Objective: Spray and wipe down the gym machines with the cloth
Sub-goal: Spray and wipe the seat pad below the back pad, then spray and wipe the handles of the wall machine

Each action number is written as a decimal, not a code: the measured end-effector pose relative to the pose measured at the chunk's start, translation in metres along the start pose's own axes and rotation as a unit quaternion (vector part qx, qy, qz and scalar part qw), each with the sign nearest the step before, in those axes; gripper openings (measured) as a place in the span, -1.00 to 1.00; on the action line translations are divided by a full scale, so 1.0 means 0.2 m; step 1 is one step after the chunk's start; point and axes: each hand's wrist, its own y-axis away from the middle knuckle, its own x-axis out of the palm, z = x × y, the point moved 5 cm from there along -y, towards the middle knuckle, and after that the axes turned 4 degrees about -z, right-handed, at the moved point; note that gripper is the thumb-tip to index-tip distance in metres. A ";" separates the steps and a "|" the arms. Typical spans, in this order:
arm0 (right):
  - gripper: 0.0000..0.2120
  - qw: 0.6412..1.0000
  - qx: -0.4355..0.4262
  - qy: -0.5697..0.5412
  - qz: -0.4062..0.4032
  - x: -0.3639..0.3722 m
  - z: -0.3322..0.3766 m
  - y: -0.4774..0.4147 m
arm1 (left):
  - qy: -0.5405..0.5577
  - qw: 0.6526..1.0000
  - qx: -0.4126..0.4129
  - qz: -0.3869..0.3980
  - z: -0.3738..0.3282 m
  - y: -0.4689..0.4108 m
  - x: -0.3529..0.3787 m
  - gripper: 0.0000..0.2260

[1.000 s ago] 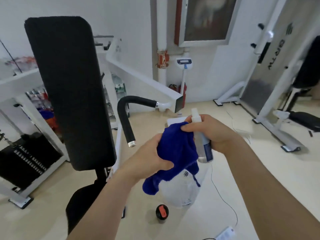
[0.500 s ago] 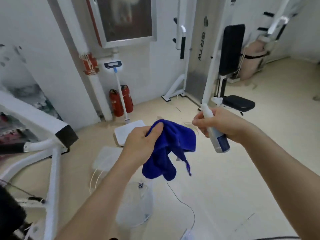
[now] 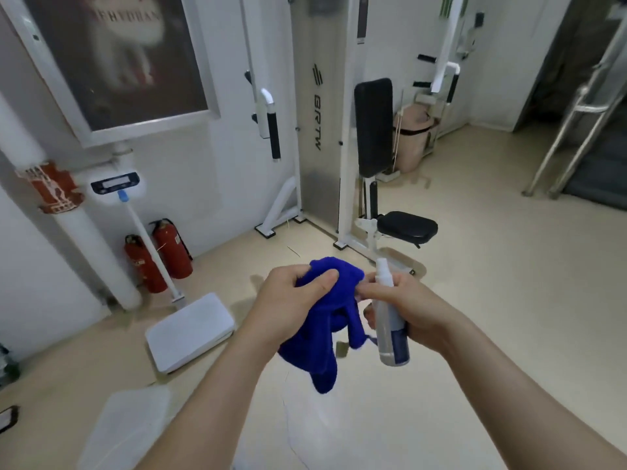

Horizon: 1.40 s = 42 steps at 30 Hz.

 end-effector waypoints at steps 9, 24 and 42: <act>-0.63 0.979 0.035 -0.198 -0.032 -0.22 0.35 -0.85 | 0.073 0.997 -0.013 0.031 -0.20 -0.94 -0.06 -0.78; -0.50 0.989 -0.025 -0.143 0.014 -0.61 0.72 -2.09 | 0.140 0.952 -0.055 -0.265 -0.24 -2.10 0.07 -0.64; -0.46 0.986 -0.015 -0.117 0.115 -0.39 1.03 -3.27 | 0.347 0.800 -0.034 -0.488 -0.07 -3.04 -0.53 -0.77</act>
